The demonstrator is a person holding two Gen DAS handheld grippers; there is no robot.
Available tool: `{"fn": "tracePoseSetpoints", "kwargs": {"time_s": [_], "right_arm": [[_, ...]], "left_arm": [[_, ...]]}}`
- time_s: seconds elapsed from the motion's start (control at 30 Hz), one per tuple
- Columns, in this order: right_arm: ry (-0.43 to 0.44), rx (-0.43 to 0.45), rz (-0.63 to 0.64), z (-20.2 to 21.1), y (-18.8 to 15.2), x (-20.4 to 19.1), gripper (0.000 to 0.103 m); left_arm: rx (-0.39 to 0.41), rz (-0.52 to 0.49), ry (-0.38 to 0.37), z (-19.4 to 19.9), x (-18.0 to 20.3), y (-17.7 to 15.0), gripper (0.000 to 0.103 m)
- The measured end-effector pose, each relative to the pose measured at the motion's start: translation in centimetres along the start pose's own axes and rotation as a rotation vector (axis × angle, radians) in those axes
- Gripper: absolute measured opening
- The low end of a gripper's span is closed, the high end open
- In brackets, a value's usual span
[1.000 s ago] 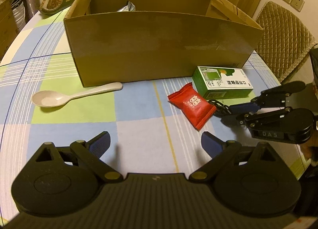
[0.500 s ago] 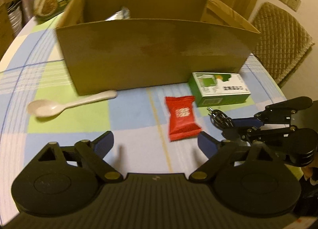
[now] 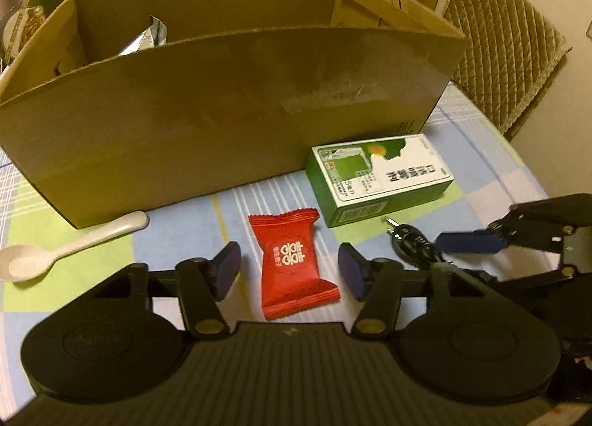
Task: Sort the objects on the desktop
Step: 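Grasp the red candy packet with the left tool while the right tool lifts the black cable, then lift the red candy packet with the left tool while the right tool holds the cable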
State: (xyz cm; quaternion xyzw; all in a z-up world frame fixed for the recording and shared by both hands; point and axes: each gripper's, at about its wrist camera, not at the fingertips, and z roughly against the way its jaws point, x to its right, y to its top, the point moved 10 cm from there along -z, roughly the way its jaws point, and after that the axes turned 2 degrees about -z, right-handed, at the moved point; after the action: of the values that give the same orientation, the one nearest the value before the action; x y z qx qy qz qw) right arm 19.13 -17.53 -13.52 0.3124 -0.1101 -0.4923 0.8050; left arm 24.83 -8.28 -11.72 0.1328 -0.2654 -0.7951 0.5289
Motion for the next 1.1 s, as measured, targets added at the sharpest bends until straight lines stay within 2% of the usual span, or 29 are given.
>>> {"fn": "tracePoseSetpoints", "kwargs": {"time_s": [0.23, 0.33, 0.6, 0.8, 1.1], "right_arm": [[-0.003, 0.006, 0.003, 0.2, -0.2, -0.1, 0.041], [-0.007, 0.003, 0.015, 0.2, -0.2, -0.3, 0.041], [-0.058, 0.007, 0.044, -0.2, -0.4, -0.9, 0.04], [-0.054, 0.012, 0.039, -0.2, -0.5, -0.9, 0.04], [-0.055, 0.03, 0.031, -0.2, -0.5, -1.0, 0.04]], "left_arm": [[-0.015, -0.032, 0.022, -0.1, -0.2, -1.5, 0.027], [-0.017, -0.032, 0.015, 0.8, -0.2, -2.2, 0.024], [-0.013, -0.036, 0.023, 2.5, -0.3, -4.5, 0.025], [-0.003, -0.007, 0.007, 2.2, -0.7, -4.4, 0.028], [-0.008, -0.041, 0.008, 1.8, -0.5, -4.2, 0.033]]}}
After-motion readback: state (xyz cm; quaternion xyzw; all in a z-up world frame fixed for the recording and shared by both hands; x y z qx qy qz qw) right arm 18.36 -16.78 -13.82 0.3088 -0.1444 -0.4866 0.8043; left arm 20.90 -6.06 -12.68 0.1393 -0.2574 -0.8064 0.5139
